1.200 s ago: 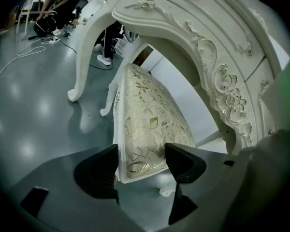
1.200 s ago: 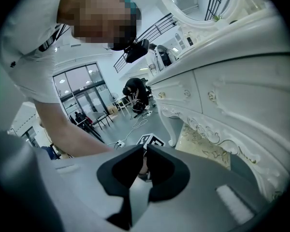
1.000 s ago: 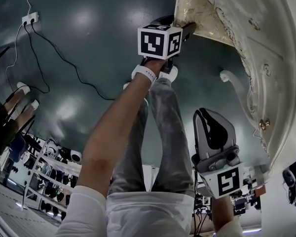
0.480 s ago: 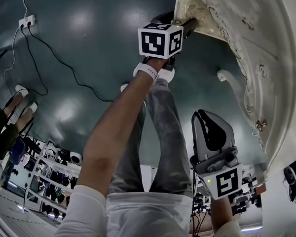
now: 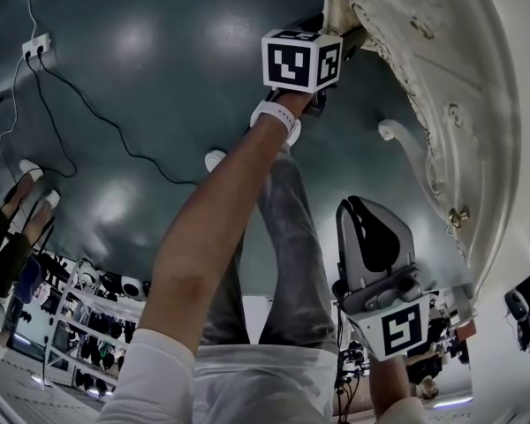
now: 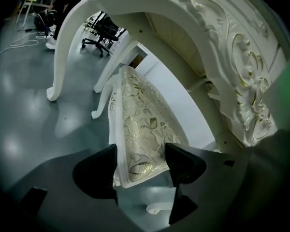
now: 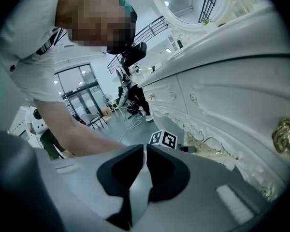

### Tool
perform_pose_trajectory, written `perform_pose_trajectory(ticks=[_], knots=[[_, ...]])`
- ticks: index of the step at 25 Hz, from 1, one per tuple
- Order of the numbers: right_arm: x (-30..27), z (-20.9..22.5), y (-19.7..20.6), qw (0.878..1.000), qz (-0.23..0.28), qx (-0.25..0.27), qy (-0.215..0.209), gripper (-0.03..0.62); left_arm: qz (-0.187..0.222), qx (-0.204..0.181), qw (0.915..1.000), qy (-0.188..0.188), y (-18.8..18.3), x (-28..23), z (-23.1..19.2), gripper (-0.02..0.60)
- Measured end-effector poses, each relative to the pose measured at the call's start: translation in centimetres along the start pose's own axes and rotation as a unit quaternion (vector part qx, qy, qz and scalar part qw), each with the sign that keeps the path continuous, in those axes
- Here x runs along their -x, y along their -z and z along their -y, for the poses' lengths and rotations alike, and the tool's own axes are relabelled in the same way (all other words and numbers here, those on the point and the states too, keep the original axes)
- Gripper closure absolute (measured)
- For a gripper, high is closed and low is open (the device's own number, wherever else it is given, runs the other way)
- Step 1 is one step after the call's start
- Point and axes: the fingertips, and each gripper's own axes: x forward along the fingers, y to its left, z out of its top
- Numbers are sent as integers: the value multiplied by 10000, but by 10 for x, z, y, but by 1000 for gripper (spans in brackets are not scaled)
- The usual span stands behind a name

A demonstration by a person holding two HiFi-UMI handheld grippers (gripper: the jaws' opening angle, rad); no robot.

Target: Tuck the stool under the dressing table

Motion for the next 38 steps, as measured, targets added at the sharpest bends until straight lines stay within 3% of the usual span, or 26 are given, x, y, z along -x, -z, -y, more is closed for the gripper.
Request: perform_pose_trajectory(ticks=[5, 15, 22, 26, 38], knots=[[6, -2, -2, 10000, 48, 29, 61, 560, -151, -103, 9995, 254, -4, 3, 2, 262], [27, -32, -11, 9995, 243, 209, 65, 560, -58, -489, 9988, 60, -1, 57, 8, 269], [48, -63, -25, 9984, 508, 193, 158, 560, -161, -1044, 9943, -134, 5, 111, 18, 480], [60, -81, -31, 9967, 751, 159, 268, 560, -158, -1194, 9923, -300, 4, 144, 17, 551], [99, -146, -65, 9927, 984, 626, 295, 560, -318, -1789, 9830, -262, 10, 260, 56, 572]])
